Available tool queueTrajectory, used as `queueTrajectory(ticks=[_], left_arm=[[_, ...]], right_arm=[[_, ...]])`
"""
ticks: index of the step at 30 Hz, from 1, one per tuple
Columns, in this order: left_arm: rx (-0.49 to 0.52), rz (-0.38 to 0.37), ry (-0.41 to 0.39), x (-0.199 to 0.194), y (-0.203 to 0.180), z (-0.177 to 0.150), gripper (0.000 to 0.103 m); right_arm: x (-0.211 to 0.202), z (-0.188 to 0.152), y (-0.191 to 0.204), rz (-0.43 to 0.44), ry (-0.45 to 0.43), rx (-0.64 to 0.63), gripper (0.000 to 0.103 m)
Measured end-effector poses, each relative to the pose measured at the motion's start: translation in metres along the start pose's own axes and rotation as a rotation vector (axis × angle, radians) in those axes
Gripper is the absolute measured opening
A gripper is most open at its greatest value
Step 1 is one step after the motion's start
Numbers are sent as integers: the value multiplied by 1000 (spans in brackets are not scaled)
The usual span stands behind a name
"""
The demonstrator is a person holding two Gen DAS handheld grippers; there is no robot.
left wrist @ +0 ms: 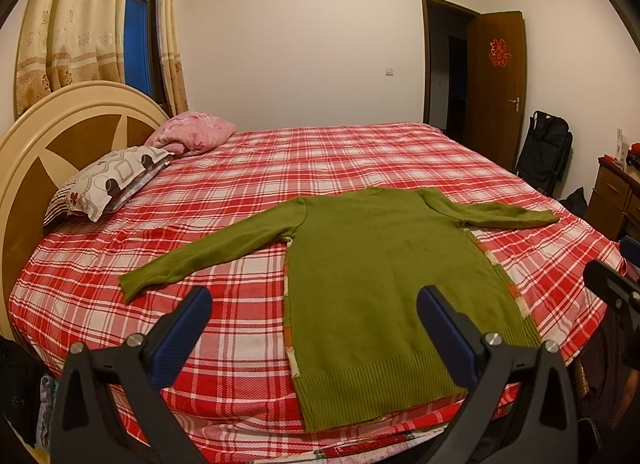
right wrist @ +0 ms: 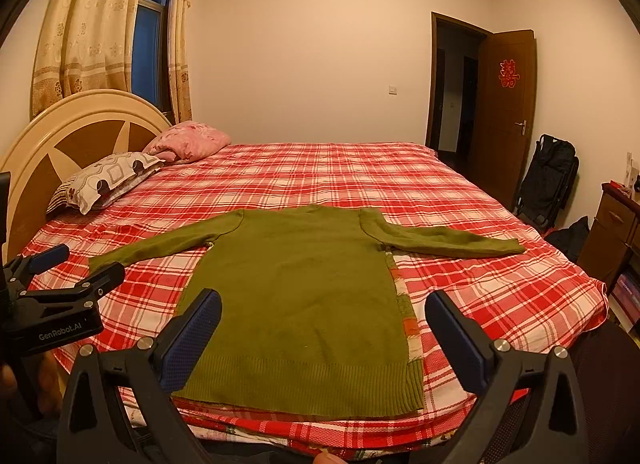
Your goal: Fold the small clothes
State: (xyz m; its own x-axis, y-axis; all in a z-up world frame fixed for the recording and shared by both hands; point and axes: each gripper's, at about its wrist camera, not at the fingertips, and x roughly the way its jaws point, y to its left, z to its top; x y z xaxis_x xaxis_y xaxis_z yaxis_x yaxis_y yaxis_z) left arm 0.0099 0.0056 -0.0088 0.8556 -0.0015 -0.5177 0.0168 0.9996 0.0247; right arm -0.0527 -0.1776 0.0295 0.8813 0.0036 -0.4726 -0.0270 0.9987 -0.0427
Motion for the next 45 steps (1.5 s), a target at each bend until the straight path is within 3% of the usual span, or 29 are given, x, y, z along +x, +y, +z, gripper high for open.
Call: queueTrajectory(ticks=[45], left_arm=[[4,-2,31,8,-1,-5,103]], right_arm=[[13,-6,0,16,50,7,102]])
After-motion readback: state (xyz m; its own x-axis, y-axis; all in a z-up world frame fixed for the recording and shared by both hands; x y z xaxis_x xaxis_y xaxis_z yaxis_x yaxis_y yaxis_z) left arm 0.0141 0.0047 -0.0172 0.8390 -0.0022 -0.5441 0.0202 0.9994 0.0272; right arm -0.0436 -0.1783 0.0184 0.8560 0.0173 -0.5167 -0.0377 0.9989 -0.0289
